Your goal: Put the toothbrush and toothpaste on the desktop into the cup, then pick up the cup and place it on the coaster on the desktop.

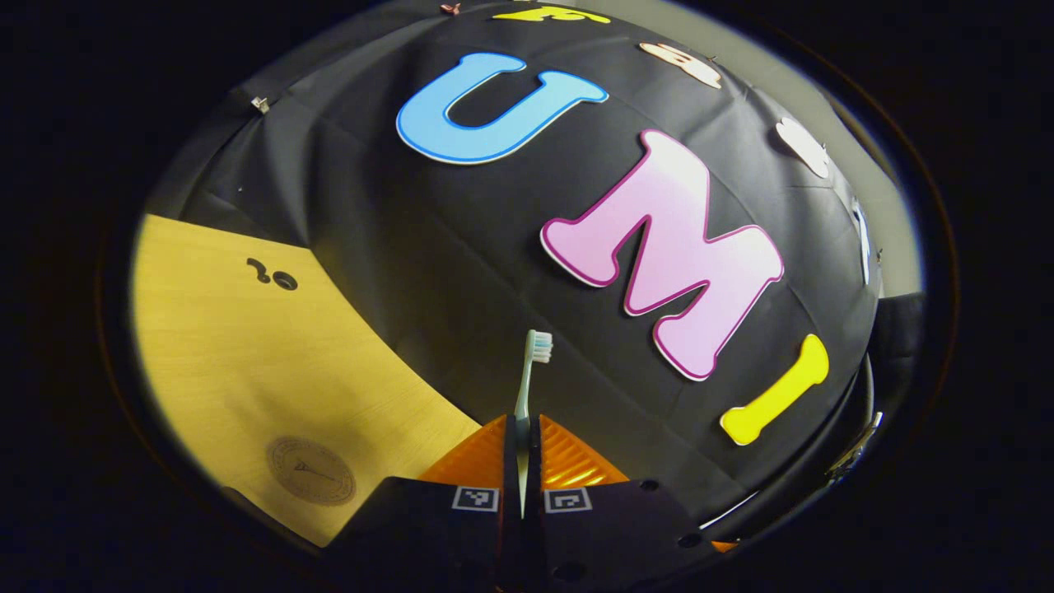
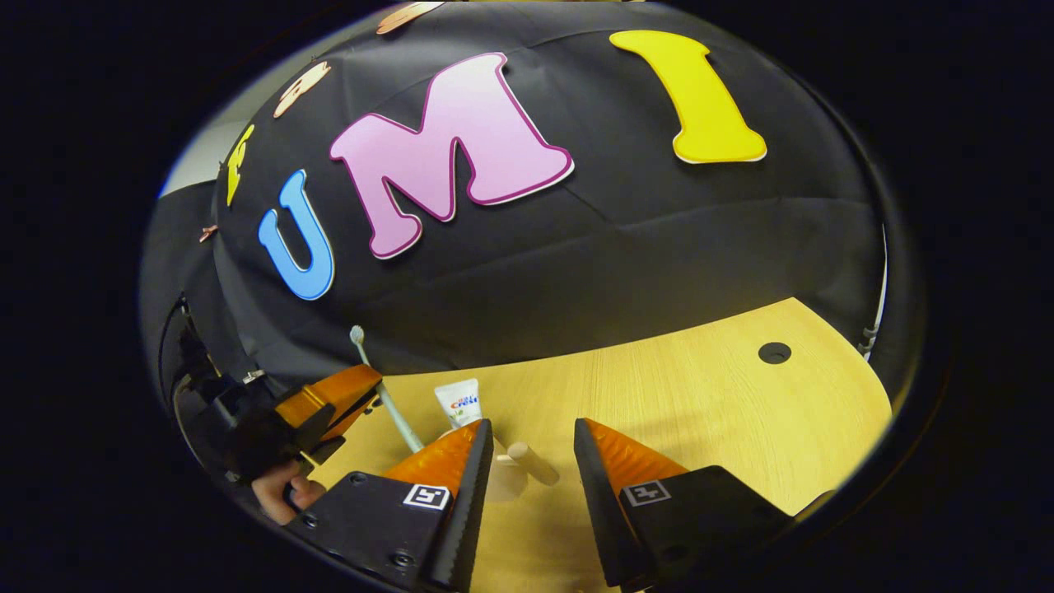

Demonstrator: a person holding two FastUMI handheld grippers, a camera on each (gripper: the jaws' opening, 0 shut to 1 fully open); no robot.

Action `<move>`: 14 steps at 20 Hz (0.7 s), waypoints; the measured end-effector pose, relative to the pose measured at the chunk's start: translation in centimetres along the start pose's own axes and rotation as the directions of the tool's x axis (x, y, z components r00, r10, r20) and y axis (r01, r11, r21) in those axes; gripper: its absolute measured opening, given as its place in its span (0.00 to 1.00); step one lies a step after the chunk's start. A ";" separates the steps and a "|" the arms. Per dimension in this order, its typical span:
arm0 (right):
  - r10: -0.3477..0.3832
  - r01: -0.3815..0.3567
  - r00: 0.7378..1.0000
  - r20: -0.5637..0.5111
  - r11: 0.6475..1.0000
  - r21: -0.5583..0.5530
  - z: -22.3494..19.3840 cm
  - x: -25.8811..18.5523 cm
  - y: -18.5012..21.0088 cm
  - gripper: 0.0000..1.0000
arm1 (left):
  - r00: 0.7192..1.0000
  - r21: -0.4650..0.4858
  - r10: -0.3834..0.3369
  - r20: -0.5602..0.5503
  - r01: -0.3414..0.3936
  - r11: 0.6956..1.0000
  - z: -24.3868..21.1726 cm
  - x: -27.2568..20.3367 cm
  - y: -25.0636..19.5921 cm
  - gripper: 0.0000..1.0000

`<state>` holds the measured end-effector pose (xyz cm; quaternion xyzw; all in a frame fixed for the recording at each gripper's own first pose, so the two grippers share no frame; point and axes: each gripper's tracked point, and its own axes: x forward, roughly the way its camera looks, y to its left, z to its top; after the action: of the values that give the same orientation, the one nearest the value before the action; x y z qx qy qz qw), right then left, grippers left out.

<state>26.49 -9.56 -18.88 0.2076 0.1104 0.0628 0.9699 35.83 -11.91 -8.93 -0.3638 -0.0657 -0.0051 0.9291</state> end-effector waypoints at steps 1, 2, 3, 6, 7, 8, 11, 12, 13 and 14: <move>0.003 -0.003 1.000 -0.013 1.000 -0.008 -0.4 -0.3 -0.3 0.61 | 1.000 -0.001 0.005 0.010 -0.005 1.000 -0.4 0.5 0.2 0.06; 0.006 -0.007 1.000 -0.025 1.000 -0.012 -0.8 -0.3 -0.6 0.61 | 1.000 0.014 0.012 0.019 -0.012 1.000 -0.7 0.9 0.3 0.06; 0.008 -0.009 0.999 -0.031 1.000 -0.014 -0.9 -0.4 -0.7 0.61 | 0.999 0.040 0.024 0.022 -0.025 0.999 -1.2 1.2 0.7 0.06; 0.017 -0.017 0.999 -0.045 1.000 -0.012 -1.5 -0.7 -1.2 0.61 | 0.998 0.132 0.053 0.036 -0.057 0.990 -2.4 1.8 1.7 0.06; 0.018 -0.019 0.998 -0.053 1.000 -0.017 -1.7 -0.8 -1.3 0.61 | 0.998 0.159 0.054 0.034 -0.059 0.986 -3.0 1.9 1.7 0.06; 0.018 -0.019 0.998 -0.060 1.000 -0.022 -2.0 -0.7 -1.4 0.61 | 0.998 0.182 0.054 0.021 -0.057 0.982 -3.9 1.9 1.8 0.06; 0.022 -0.024 0.997 -0.075 0.999 -0.025 -2.4 -0.7 -1.6 0.61 | 0.998 0.258 0.060 -0.006 -0.056 0.965 -5.9 1.8 2.3 0.06; 0.024 -0.026 0.997 -0.080 0.999 -0.021 -2.5 -0.6 -1.7 0.61 | 0.998 0.285 0.057 -0.010 -0.051 0.957 -6.3 1.6 2.4 0.06; 0.022 -0.024 0.996 -0.085 1.000 -0.020 -2.6 -0.6 -1.7 0.61 | 0.998 0.313 0.061 -0.019 -0.052 0.948 -7.0 1.3 2.8 0.06; 0.022 -0.024 0.996 -0.092 0.999 -0.023 -2.9 -0.5 -1.8 0.61 | 0.999 0.336 0.052 -0.015 -0.044 0.941 -7.1 1.0 2.8 0.06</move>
<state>25.41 -10.13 -22.09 0.1941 0.1516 0.0848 0.9655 37.81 -14.61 -15.90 -0.2020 -0.0457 0.0246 0.9780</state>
